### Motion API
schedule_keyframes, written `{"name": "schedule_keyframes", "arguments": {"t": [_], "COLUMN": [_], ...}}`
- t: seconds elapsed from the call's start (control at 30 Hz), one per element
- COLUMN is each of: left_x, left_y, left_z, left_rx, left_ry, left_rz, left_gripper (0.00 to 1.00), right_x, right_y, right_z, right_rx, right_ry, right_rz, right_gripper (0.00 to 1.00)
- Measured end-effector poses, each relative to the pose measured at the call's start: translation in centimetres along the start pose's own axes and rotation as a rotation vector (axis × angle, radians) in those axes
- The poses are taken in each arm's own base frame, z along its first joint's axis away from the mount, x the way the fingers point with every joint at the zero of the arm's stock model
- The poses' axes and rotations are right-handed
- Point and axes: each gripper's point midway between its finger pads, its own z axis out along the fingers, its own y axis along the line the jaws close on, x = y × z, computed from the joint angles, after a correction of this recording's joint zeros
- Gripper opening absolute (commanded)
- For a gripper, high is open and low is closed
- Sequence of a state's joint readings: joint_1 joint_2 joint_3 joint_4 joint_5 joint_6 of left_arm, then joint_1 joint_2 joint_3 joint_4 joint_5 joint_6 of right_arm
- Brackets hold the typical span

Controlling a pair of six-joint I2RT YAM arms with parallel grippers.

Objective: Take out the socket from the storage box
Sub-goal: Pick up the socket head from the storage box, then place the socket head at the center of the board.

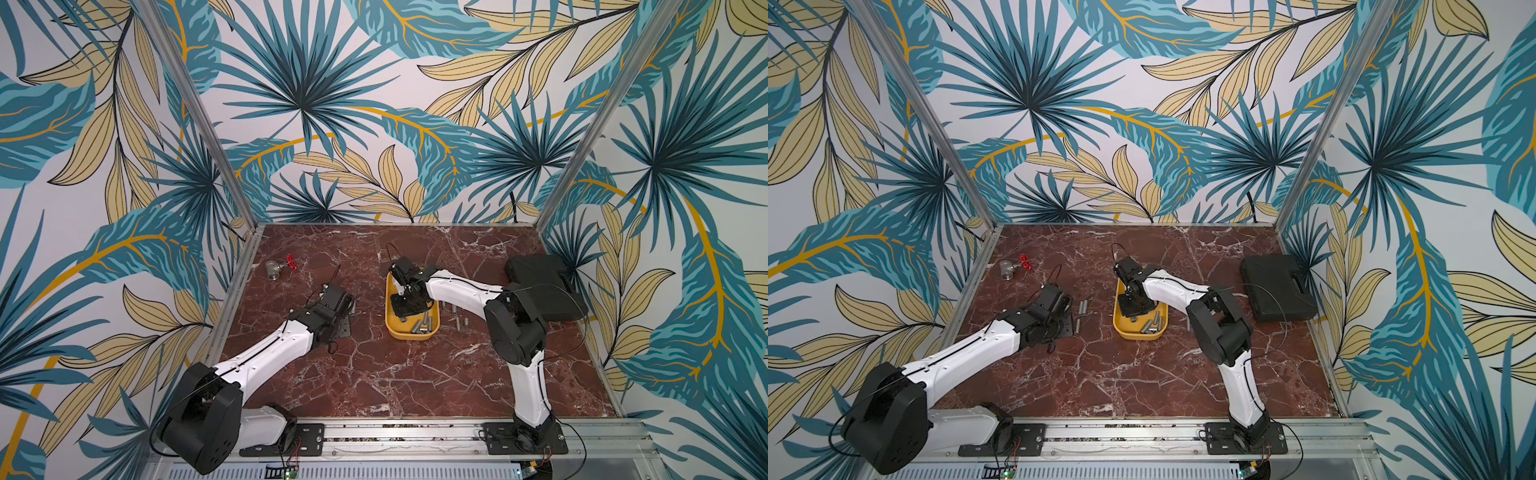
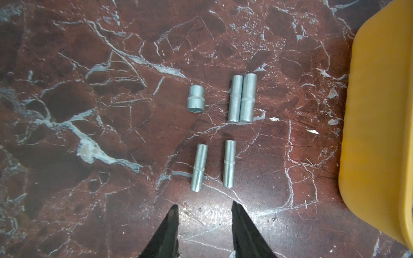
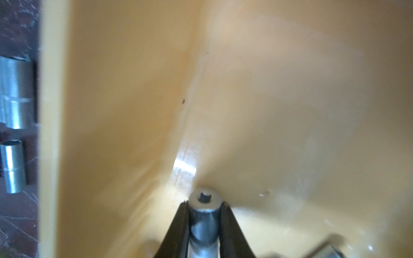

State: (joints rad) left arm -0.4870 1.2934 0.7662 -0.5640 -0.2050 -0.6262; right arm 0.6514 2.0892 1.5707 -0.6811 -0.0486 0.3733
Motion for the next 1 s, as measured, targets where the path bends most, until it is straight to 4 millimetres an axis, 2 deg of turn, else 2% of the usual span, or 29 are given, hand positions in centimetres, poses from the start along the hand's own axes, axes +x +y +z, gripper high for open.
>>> {"name": "schedule_keyframes", "arguments": {"t": [0.17,0.33,0.43,0.5,0.6,0.73,0.87,1.0], "left_x": [0.0,0.0,0.0,0.0,-0.1,-0.2,-0.1,0.0], "left_y": [0.0,-0.1,-0.1,-0.2,-0.3,-0.5,-0.7,-0.8], "left_z": [0.0,0.1,0.1,0.1,0.1,0.1,0.2,0.4], "left_rx": [0.002,0.008,0.009,0.012,0.018,0.026,0.035,0.035], "left_ry": [0.002,0.000,0.000,-0.003,-0.006,-0.008,-0.003,0.006], "left_rz": [-0.004,-0.012,-0.012,-0.013,-0.014,-0.015,-0.015,-0.014], "left_gripper": [0.42,0.43,0.43,0.43,0.43,0.43,0.43,0.43], "right_x": [-1.8,-3.7,-3.3,-2.3,0.3,4.4,7.3,7.7], "right_y": [-0.8,-2.4,-4.0,-5.7,-8.7,-11.9,-12.9,-13.1], "right_z": [-3.6,-9.1,-11.5,-12.3,-11.9,-9.4,-7.6,-6.5], "right_rx": [-0.016,-0.031,-0.027,-0.013,0.023,0.081,0.108,0.114], "right_ry": [-0.068,-0.184,-0.229,-0.237,-0.203,-0.105,-0.029,-0.010], "right_rz": [0.023,0.052,0.080,0.110,0.160,0.221,0.241,0.250], "right_gripper": [0.13,0.13,0.13,0.13,0.13,0.13,0.14,0.16]}}
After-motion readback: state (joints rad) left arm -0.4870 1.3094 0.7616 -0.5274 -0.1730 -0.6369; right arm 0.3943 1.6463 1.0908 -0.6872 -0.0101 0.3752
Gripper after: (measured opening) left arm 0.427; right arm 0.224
